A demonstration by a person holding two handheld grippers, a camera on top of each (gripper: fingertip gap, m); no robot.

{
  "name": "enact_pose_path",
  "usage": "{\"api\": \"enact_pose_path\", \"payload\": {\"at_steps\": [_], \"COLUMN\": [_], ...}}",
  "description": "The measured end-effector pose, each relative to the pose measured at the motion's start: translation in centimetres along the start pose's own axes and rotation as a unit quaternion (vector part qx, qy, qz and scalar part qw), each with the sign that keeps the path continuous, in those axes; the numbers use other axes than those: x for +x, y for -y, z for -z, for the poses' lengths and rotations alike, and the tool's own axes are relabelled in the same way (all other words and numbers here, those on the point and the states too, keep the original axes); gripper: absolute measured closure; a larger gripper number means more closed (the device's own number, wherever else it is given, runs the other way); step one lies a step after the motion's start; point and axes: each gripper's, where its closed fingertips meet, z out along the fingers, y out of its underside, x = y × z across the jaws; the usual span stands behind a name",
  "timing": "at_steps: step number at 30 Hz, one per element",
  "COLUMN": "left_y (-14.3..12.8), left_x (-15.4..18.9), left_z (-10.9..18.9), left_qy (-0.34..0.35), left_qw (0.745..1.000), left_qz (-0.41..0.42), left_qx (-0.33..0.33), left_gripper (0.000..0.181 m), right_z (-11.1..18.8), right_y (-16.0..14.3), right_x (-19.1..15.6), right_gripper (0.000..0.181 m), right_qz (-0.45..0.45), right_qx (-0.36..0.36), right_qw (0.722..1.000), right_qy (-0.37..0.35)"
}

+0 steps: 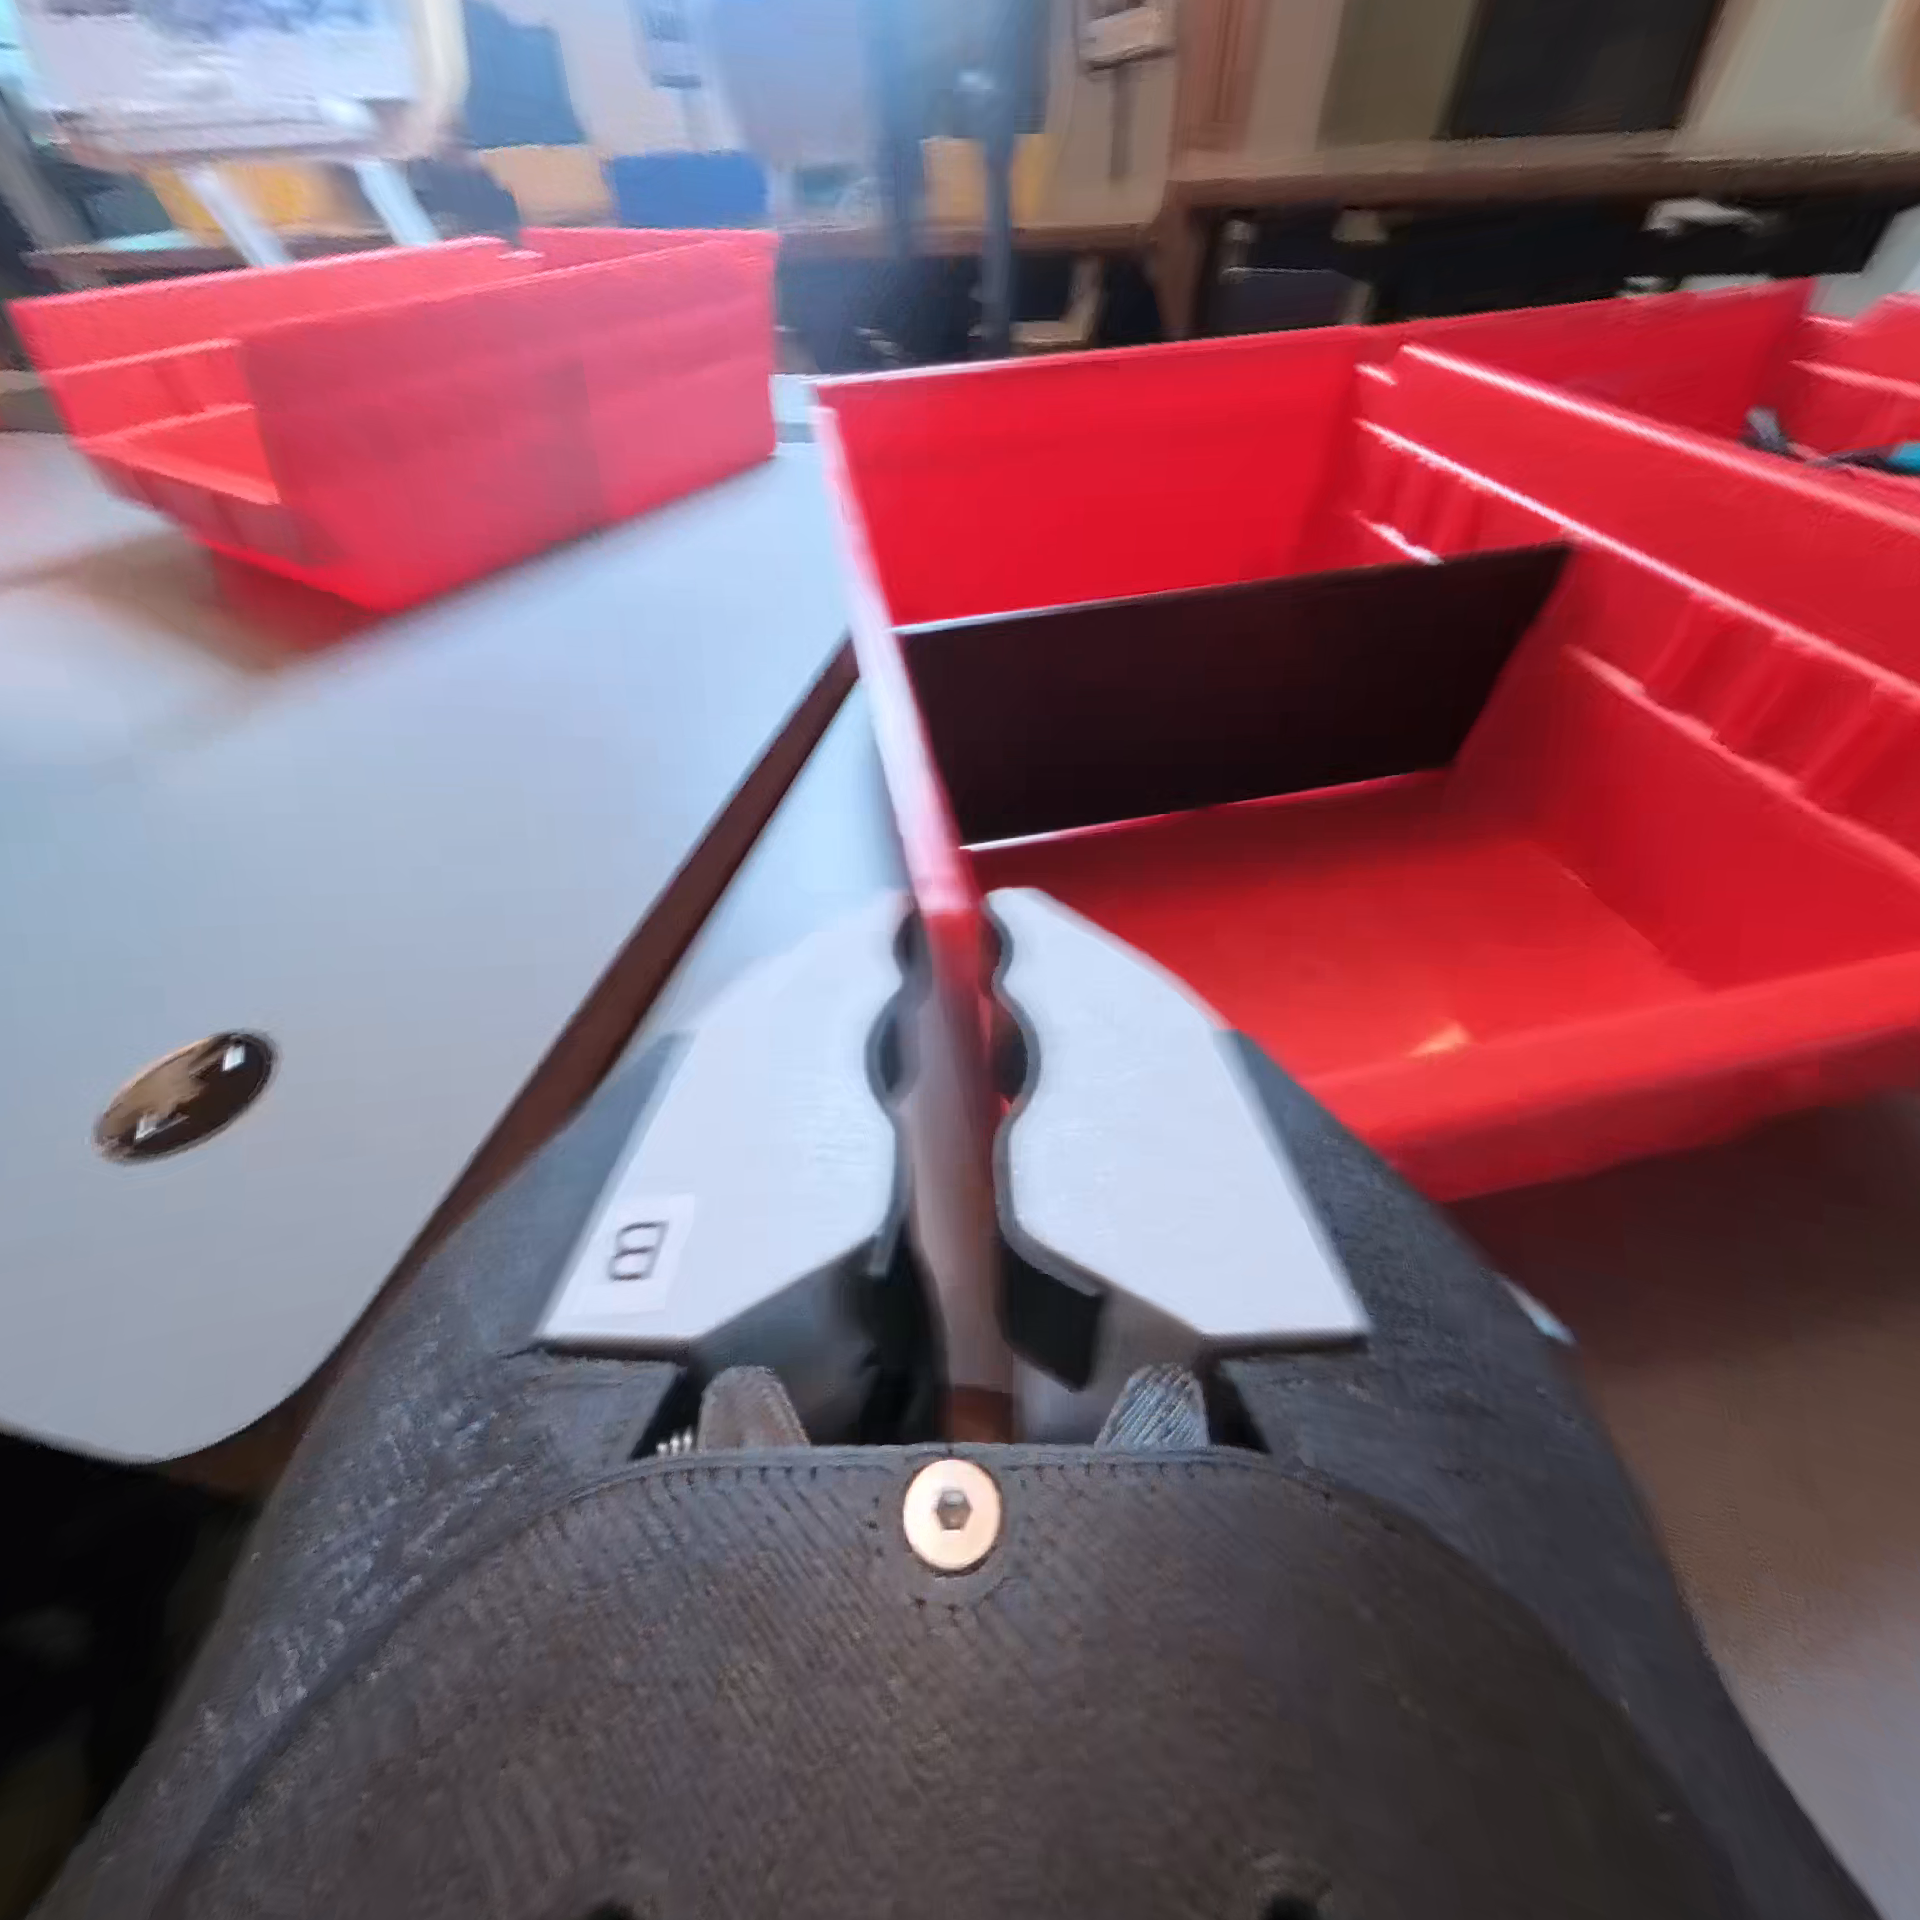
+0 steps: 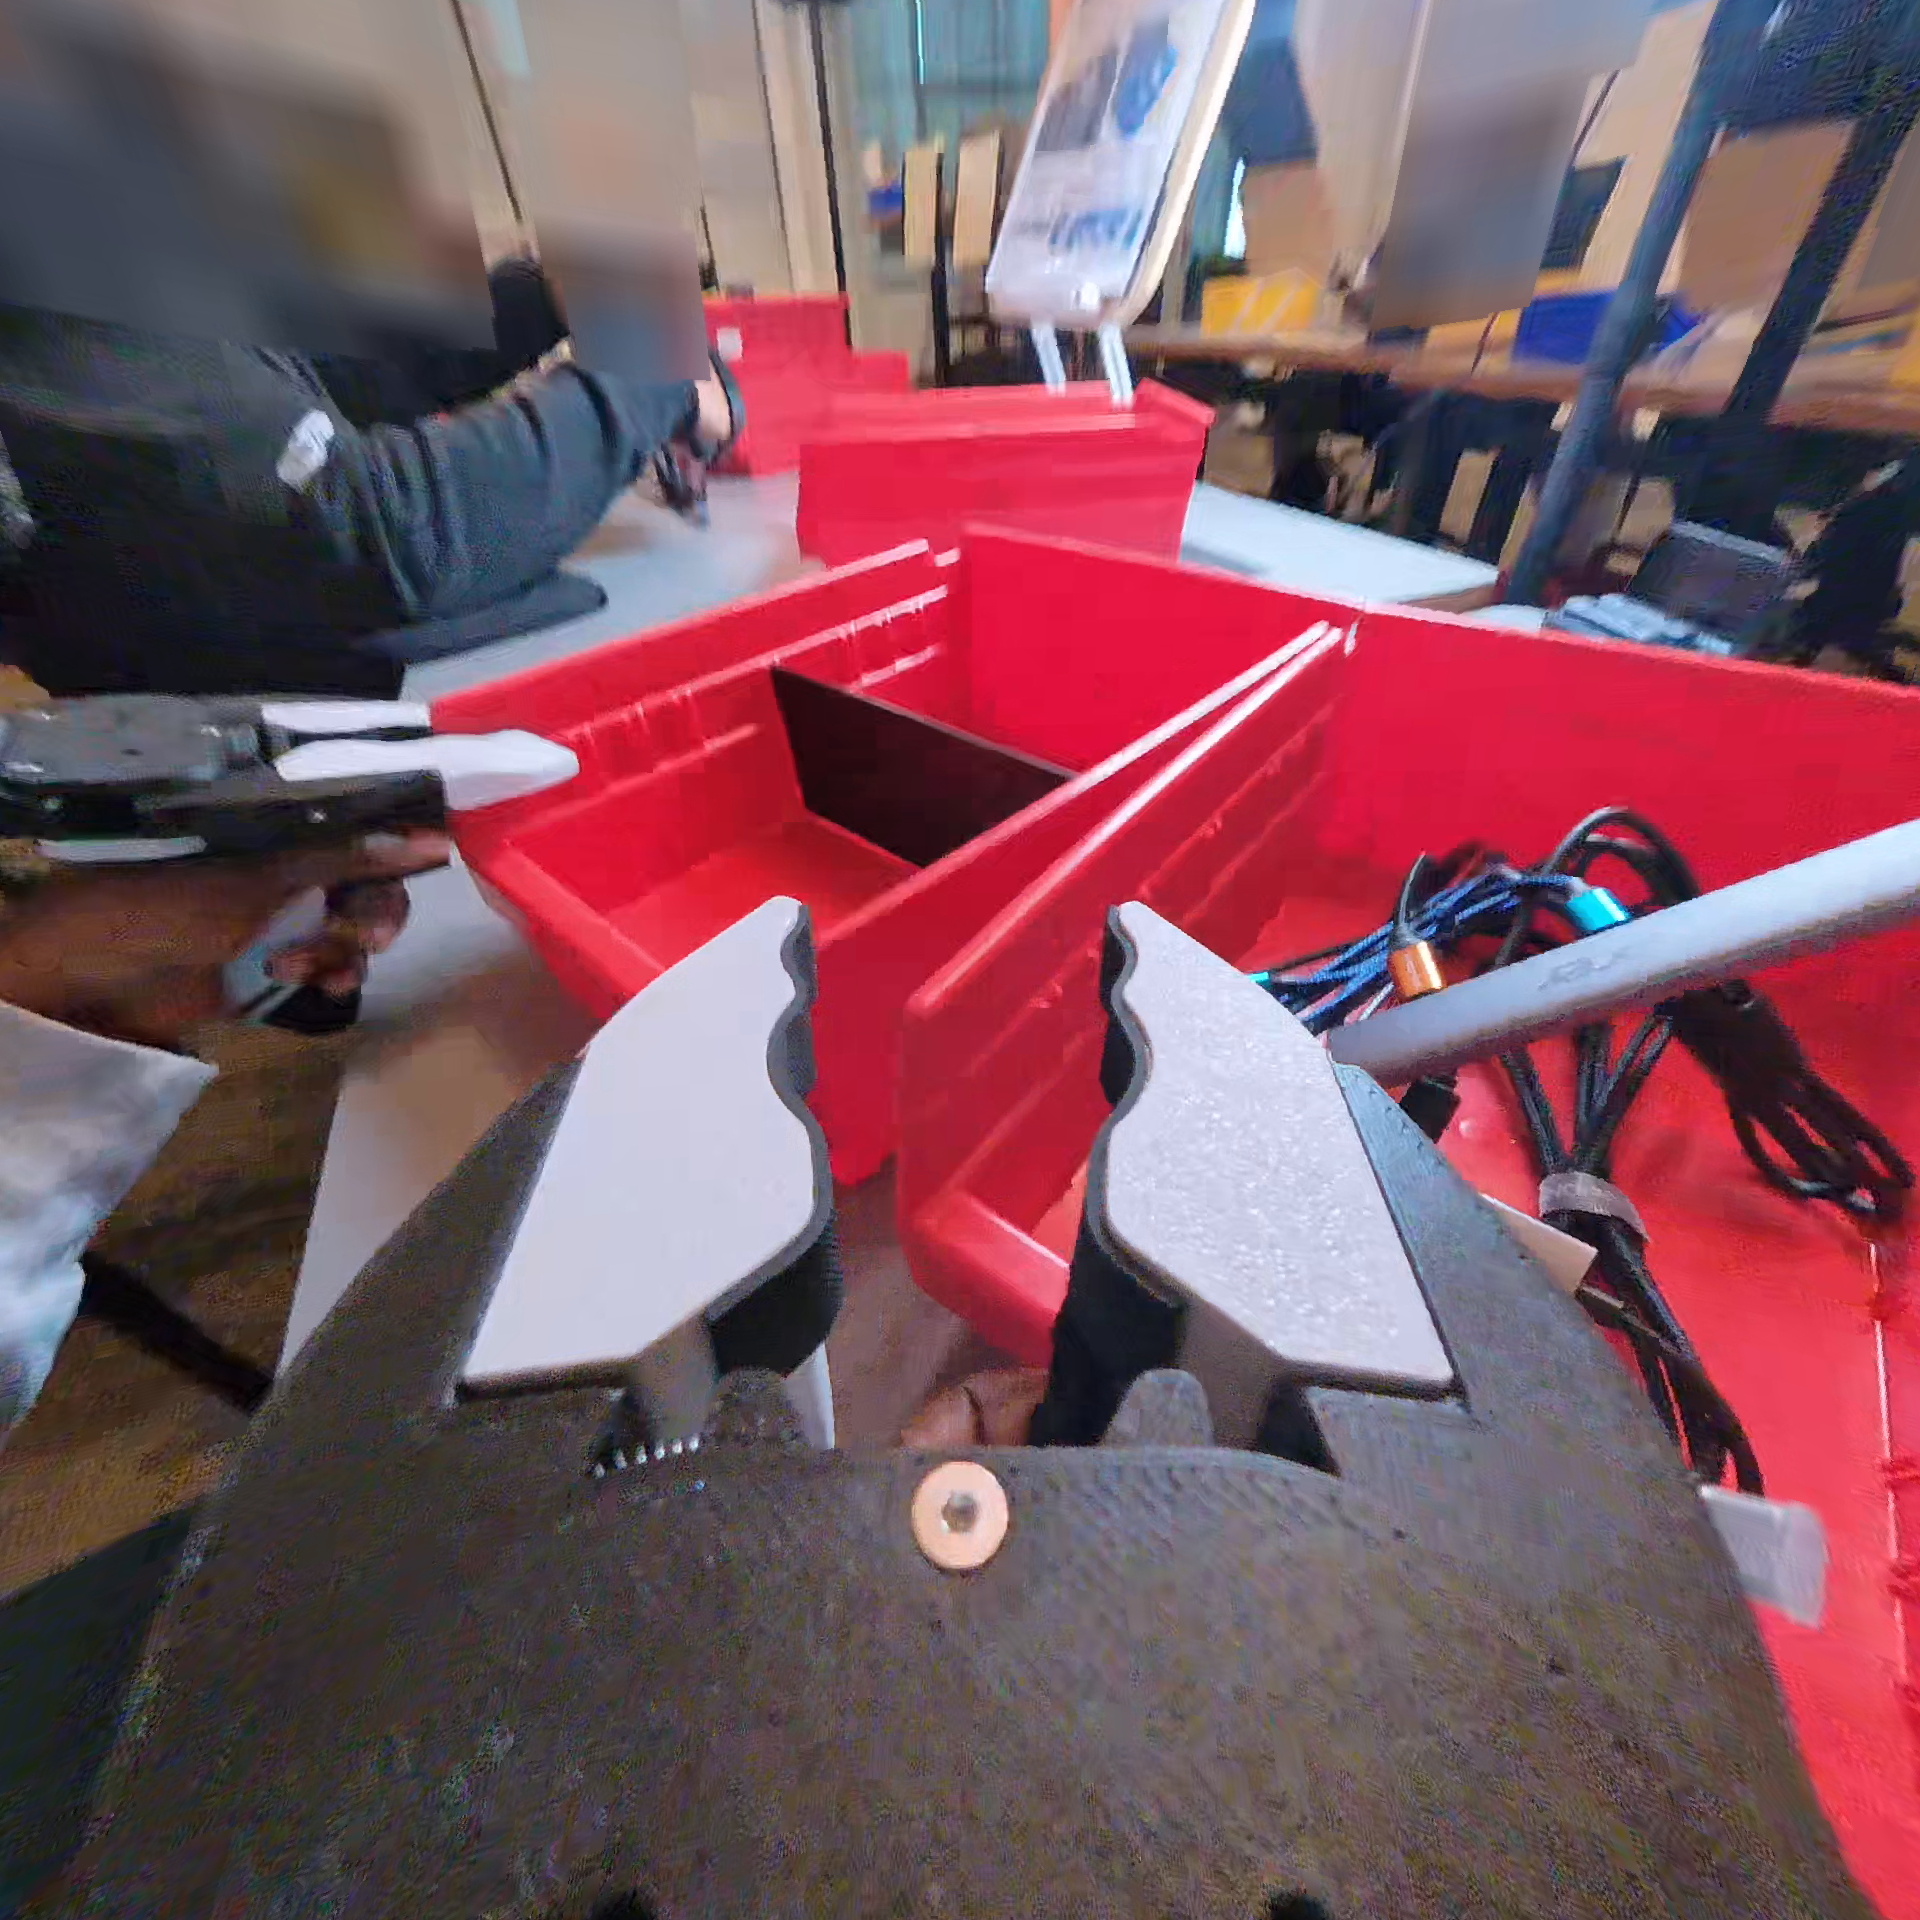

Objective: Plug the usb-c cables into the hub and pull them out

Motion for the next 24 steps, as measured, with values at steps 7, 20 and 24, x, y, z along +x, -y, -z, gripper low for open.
{"api": "enact_pose_path", "payload": {"at_steps": [7, 20, 24], "left_y": [-1.3, 3.0, 9.2], "left_x": [0.2, 0.0, 1.5], "left_z": [4.7, 5.3, 9.3], "left_qy": [-0.048, 0.034, 0.058], "left_qw": [0.989, 0.997, 0.992], "left_qz": [-0.007, -0.055, -0.076], "left_qx": [-0.14, -0.038, 0.083], "left_gripper": [0.163, 0.171, 0.17], "right_z": [0.7, -2.1, 0.8], "right_y": [-2.7, -3.8, 2.0], "right_x": [-6.7, -5.2, -5.6], "right_gripper": [0.11, 0.167, 0.168], "right_qz": [0.012, 0.171, 0.209], "right_qx": [-0.023, -0.097, 0.014], "right_qw": [0.999, 0.976, 0.972], "right_qy": [0.032, -0.091, -0.111]}}
